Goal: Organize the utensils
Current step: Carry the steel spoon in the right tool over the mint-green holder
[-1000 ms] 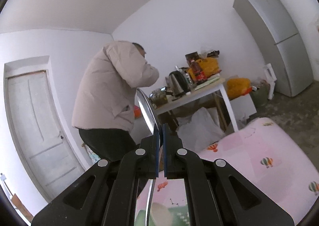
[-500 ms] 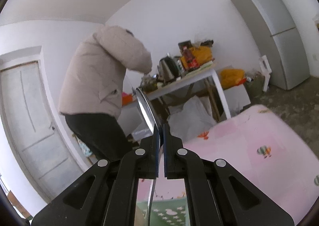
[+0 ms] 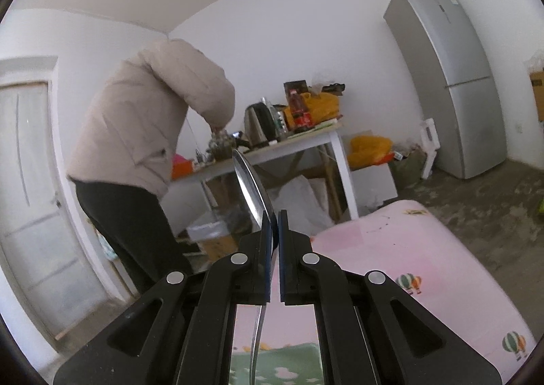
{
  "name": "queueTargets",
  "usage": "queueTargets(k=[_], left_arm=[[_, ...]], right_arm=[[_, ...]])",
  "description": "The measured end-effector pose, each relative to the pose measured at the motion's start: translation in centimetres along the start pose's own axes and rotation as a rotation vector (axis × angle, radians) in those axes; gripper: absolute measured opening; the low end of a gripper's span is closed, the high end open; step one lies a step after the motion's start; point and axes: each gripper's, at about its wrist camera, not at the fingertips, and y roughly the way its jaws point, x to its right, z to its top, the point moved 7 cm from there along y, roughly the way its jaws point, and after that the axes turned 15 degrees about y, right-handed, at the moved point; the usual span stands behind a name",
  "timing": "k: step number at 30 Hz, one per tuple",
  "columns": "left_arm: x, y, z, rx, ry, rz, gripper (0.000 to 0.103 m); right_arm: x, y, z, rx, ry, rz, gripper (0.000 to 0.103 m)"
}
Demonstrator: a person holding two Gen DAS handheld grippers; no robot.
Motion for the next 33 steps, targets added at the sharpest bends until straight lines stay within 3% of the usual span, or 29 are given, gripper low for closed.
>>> queueTargets(k=[6,22,33], left_arm=[[0.1,0.2,0.1,-0.004,0.003,0.000,0.058],[0.7,-0.4,0.2,0.012,0.012,-0.002,0.058],[0.7,-0.6,0.2,0.022,0.002,-0.014,0.058]], right_arm=[[0.7,0.3,-1.6,-0.023,-0.079,-0.025,0.002],[1.7,-1.2,-2.3,-0.109,-0.073,-0.050,0.002],[0.0,-1.6,-3.3,-0.343,-0.215,-0.056,0.003]])
